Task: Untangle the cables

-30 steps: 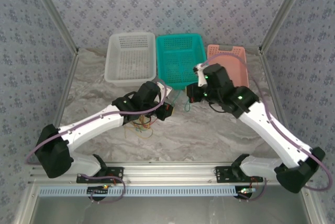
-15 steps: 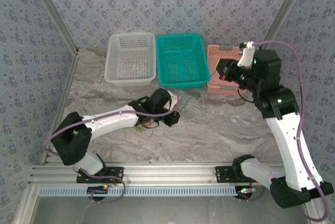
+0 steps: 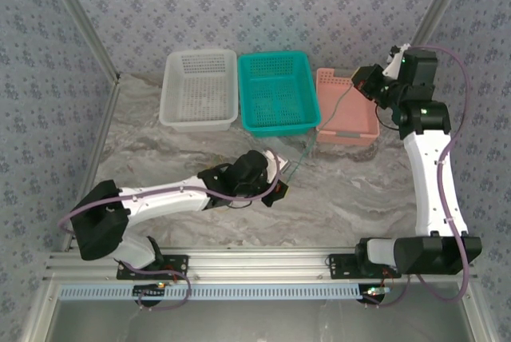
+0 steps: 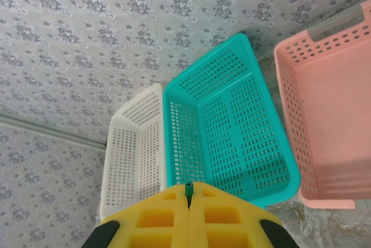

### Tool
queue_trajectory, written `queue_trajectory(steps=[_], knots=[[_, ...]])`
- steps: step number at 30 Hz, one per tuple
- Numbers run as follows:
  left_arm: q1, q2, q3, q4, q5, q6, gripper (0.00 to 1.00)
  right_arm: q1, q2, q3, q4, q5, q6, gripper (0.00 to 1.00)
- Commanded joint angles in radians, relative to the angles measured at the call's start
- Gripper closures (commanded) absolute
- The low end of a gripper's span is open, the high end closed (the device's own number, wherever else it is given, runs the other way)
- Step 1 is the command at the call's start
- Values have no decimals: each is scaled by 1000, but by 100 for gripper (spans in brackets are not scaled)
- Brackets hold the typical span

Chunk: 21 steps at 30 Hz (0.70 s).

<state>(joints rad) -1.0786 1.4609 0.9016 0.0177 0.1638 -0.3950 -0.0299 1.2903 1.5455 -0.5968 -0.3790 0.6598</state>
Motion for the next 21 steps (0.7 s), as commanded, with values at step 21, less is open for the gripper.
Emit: queue_trajectory(steps=[21], knots=[[-43, -62, 108, -241, -16, -116, 100, -35, 114, 156, -48, -176, 2, 92]])
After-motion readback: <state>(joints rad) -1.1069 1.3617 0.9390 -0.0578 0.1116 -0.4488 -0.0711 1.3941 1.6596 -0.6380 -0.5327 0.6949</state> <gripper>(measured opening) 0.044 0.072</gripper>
